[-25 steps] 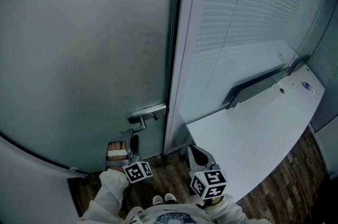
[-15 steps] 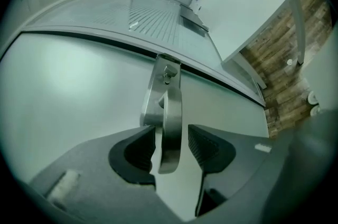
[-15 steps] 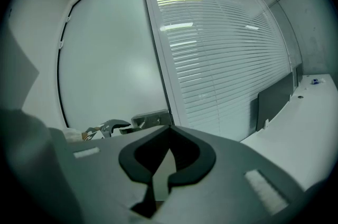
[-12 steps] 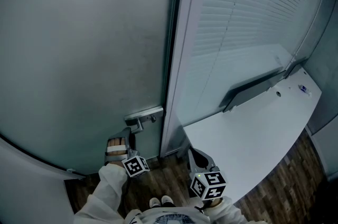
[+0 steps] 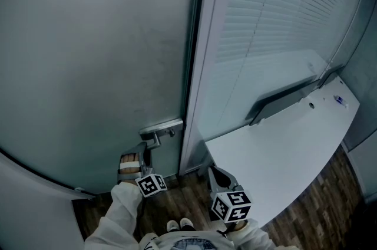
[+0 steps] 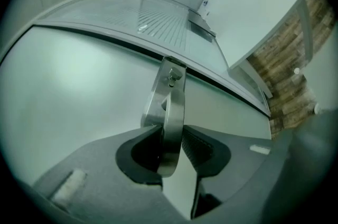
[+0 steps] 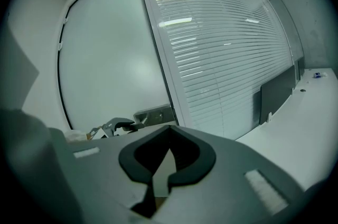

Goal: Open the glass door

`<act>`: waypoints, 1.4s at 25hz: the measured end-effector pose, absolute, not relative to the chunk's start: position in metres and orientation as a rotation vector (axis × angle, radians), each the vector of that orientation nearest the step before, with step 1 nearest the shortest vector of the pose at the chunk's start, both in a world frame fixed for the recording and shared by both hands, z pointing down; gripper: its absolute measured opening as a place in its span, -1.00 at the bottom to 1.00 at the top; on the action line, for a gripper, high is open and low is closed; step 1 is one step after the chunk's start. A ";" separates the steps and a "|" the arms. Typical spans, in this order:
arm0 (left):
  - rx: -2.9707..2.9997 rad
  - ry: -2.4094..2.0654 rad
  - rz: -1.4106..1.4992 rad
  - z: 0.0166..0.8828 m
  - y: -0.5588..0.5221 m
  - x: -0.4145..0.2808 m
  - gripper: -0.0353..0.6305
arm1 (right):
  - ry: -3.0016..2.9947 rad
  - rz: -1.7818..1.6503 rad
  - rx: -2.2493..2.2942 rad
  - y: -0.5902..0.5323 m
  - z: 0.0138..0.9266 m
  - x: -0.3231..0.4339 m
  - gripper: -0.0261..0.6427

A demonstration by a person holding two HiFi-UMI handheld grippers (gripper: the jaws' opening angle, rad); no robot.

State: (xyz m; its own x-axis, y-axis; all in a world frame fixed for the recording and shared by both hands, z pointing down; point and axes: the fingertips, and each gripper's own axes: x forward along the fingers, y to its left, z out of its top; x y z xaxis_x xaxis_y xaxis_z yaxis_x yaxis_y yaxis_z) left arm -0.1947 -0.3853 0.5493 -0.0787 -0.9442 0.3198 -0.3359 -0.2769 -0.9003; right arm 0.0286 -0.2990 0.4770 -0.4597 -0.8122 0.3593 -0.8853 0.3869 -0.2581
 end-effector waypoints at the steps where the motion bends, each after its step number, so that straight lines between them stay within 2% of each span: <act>1: -1.641 1.418 -1.349 0.548 -0.385 -0.195 -0.53 | -2.465 0.629 1.522 -0.299 0.477 0.028 -0.91; 18: -1.863 1.672 -1.110 0.558 -0.388 -0.198 -0.51 | -2.416 0.738 1.457 -0.289 0.498 0.028 -0.91; 35: -1.832 1.670 -1.146 0.536 -0.359 -0.189 -0.51 | -2.446 0.791 1.402 -0.281 0.485 0.024 -0.91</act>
